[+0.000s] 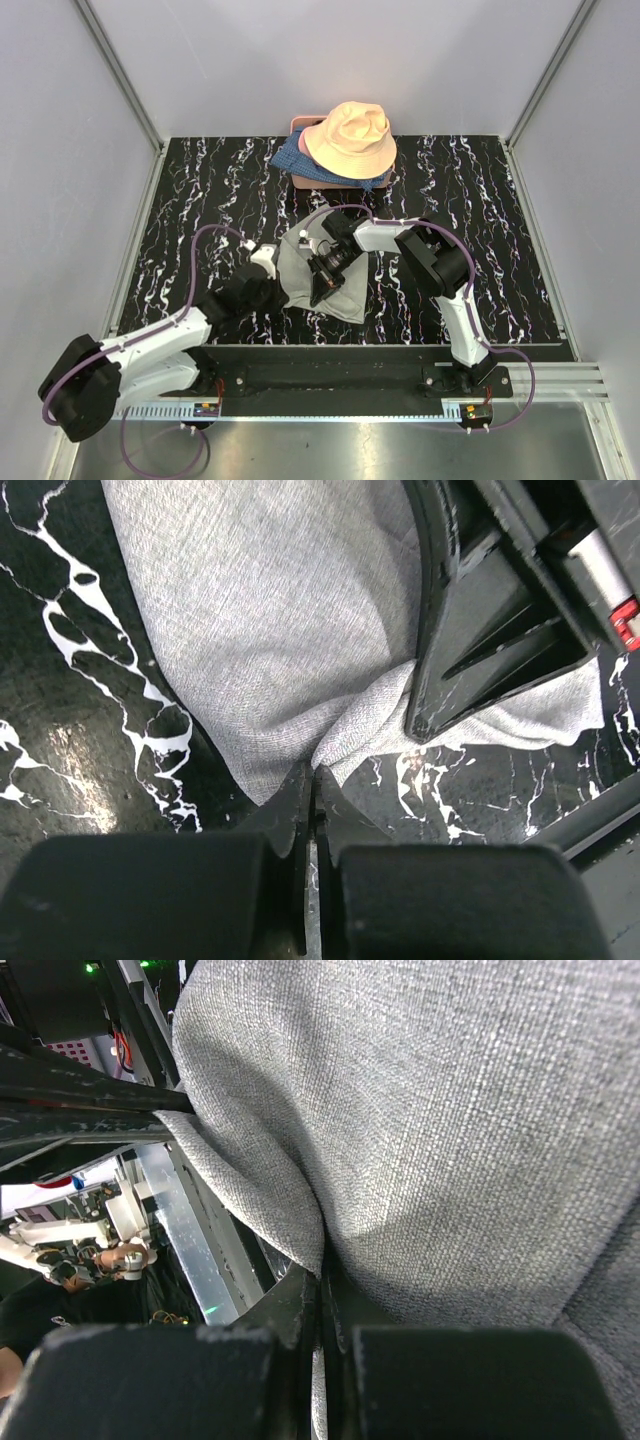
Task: Fold the napkin, place the utensils inside, and roll it up
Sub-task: Roll the napkin with the utensil
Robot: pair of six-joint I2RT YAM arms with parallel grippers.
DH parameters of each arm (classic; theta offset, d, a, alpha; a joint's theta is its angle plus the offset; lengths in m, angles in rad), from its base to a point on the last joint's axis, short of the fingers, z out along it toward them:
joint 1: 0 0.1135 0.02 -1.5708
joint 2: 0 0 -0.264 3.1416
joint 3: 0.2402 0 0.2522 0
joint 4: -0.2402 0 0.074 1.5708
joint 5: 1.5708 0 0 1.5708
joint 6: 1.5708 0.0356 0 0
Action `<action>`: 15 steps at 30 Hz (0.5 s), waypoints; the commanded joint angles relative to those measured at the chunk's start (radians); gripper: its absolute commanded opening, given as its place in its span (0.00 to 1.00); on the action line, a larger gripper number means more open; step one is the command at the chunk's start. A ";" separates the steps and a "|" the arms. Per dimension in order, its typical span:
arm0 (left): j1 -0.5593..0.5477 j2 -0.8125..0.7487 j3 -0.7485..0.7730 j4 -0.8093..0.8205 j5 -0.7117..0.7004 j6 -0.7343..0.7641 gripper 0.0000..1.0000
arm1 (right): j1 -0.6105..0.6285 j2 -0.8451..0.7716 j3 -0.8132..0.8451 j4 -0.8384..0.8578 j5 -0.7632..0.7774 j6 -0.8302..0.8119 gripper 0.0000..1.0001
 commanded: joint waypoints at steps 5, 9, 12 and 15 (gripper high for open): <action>0.097 0.083 0.094 -0.033 0.042 0.021 0.00 | -0.013 0.000 0.026 0.004 -0.008 0.000 0.00; 0.176 0.146 0.114 -0.042 0.118 0.041 0.00 | -0.013 -0.005 0.026 0.003 -0.013 0.000 0.00; 0.192 0.191 0.137 -0.060 0.151 0.060 0.00 | -0.015 -0.015 0.023 0.003 -0.014 0.000 0.00; 0.200 0.231 0.153 -0.071 0.177 0.077 0.00 | -0.015 -0.032 0.024 0.003 -0.010 0.001 0.06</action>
